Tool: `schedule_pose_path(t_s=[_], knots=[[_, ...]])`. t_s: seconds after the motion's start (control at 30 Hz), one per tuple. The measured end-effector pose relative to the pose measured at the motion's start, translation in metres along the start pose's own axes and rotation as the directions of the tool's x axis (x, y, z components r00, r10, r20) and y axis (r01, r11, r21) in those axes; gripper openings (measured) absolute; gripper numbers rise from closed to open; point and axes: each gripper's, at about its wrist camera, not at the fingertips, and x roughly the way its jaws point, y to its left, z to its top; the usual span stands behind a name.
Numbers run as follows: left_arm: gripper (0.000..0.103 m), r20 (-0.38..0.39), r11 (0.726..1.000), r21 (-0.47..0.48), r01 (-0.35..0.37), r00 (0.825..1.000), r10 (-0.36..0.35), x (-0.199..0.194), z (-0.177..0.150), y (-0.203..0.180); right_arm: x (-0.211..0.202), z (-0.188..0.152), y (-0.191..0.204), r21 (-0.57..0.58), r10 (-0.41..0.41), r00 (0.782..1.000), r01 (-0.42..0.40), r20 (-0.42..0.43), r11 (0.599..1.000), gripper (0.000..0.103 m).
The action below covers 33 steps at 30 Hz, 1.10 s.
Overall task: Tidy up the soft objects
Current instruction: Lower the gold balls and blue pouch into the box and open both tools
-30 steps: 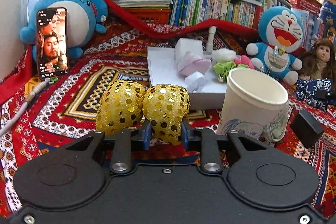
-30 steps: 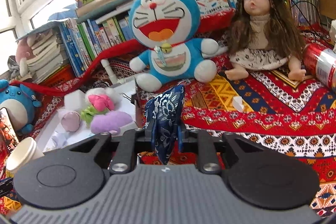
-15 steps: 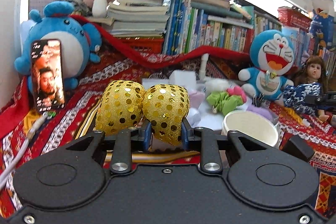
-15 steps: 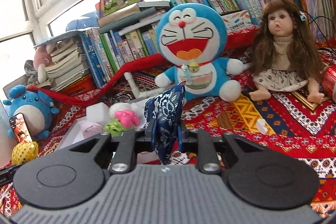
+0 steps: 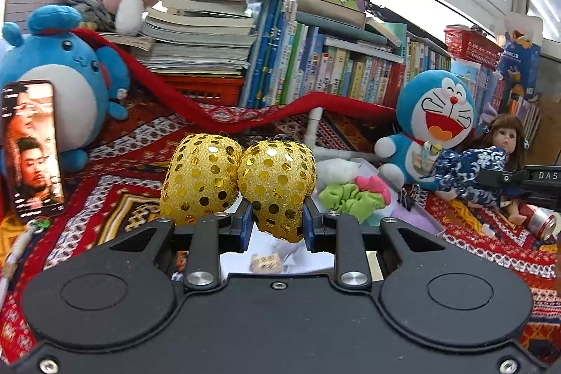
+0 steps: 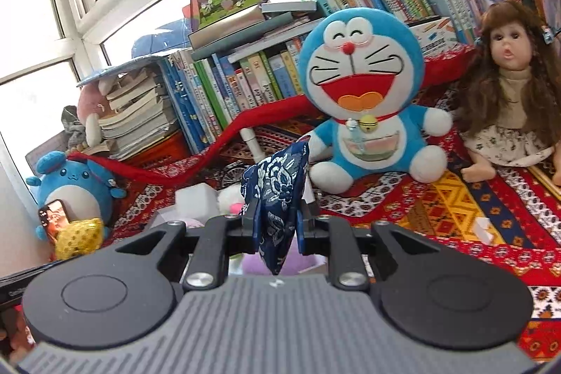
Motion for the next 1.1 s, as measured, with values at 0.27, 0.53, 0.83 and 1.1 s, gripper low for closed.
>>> schedule_pose_path(t_s=[0.27, 0.53, 0.83, 1.1], knots=[[0.027, -0.088, 0.998, -0.022, 0.063, 0.994, -0.064, 0.042, 0.019, 0.000, 0.031, 0.005, 0.021, -0.002, 0.085, 0.992, -0.086, -0.096, 0.996, 0.023], [0.027, -0.171, 0.995, -0.064, 0.071, 0.982, -0.081, 0.077, 0.009, 0.005, 0.076, -0.001, 0.039, -0.006, 0.144, 0.959, -0.150, -0.245, 0.989, 0.023], [0.027, -0.218, 0.994, -0.089, 0.069, 0.972, -0.087, 0.096, 0.001, 0.012, 0.108, -0.016, 0.044, -0.005, 0.148, 0.929, -0.159, -0.339, 0.987, 0.023], [0.027, -0.240, 0.993, -0.098, 0.073, 0.966, -0.095, 0.107, -0.004, 0.014, 0.124, -0.026, 0.043, -0.016, 0.128, 0.915, -0.145, -0.383, 0.989, 0.023]])
